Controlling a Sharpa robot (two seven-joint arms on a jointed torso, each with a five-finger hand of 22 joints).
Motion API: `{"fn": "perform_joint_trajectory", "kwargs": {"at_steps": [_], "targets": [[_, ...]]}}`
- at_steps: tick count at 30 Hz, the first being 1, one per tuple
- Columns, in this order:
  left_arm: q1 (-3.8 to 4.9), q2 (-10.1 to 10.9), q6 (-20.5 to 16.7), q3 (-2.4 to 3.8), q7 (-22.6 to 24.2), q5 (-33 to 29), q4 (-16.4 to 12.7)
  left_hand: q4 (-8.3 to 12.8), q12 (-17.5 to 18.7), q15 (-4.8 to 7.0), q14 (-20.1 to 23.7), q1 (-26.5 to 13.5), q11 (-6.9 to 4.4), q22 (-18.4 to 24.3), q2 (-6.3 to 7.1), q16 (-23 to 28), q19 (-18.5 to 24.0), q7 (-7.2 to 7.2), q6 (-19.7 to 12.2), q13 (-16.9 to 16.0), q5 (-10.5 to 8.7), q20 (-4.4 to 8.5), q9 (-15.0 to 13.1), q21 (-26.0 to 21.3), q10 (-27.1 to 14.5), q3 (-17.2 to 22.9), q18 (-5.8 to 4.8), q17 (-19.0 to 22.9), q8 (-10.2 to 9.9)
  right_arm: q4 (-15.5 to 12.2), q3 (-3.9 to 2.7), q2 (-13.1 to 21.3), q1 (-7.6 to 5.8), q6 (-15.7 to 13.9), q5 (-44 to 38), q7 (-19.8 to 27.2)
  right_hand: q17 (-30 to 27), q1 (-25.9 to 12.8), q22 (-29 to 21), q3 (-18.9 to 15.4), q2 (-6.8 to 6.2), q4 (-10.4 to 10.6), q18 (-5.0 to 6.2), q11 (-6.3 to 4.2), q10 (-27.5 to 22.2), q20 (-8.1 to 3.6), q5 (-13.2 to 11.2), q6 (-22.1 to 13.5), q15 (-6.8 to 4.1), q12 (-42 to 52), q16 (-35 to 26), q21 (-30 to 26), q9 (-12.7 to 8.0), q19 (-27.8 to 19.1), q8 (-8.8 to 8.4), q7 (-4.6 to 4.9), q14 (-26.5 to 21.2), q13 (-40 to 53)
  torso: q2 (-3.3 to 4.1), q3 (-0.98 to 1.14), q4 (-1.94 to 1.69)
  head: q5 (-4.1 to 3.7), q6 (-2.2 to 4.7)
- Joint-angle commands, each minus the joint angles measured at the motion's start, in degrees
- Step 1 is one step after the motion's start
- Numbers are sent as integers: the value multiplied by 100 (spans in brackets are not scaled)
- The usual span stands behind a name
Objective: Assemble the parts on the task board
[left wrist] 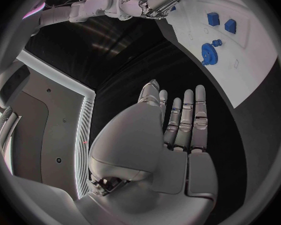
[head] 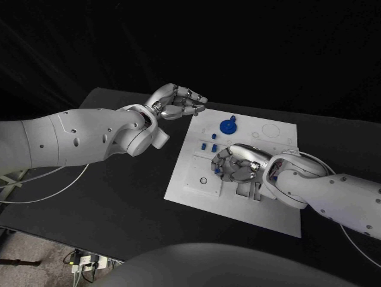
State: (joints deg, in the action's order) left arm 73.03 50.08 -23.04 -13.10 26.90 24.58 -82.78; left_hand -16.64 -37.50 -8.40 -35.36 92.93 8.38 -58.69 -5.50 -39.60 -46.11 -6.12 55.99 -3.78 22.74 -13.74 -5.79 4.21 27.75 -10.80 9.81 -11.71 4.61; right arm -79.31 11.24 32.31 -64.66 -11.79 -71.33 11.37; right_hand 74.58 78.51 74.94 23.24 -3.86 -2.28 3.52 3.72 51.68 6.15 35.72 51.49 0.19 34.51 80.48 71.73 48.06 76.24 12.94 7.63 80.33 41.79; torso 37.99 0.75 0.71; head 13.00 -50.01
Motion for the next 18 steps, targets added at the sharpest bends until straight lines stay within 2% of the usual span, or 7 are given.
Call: {"fn": "perform_joint_trajectory", "kwargs": {"at_steps": [1,18], "targets": [[1,-9,95,4,18,13,-11,0,-14,-25,-13,57,29,-11,6,-31,-40,-46,-12,9,-6,-18,-9,25,-4,-44,-19,7,36,21,1,-7,14,37,-91,39,-3,7,889,26,39,-19,118,-5,26,10,15,-4,-14,-32,-31,-17,8,-43,9,22,-38,-9,-2,0,2,6,1],[0,-10,118,4,-19,15,-10,1,-14,-31,-19,65,34,-19,6,-40,-57,-48,-13,8,-5,-23,-10,35,-8,-48,-19,7,37,42,1,-1,28,54,-144,-104,5,2,890,20,49,-11,117,0,13,12,4,-15,-11,-45,-25,-15,13,-46,4,29,-34,-15,-3,0,2,11,1]]}}
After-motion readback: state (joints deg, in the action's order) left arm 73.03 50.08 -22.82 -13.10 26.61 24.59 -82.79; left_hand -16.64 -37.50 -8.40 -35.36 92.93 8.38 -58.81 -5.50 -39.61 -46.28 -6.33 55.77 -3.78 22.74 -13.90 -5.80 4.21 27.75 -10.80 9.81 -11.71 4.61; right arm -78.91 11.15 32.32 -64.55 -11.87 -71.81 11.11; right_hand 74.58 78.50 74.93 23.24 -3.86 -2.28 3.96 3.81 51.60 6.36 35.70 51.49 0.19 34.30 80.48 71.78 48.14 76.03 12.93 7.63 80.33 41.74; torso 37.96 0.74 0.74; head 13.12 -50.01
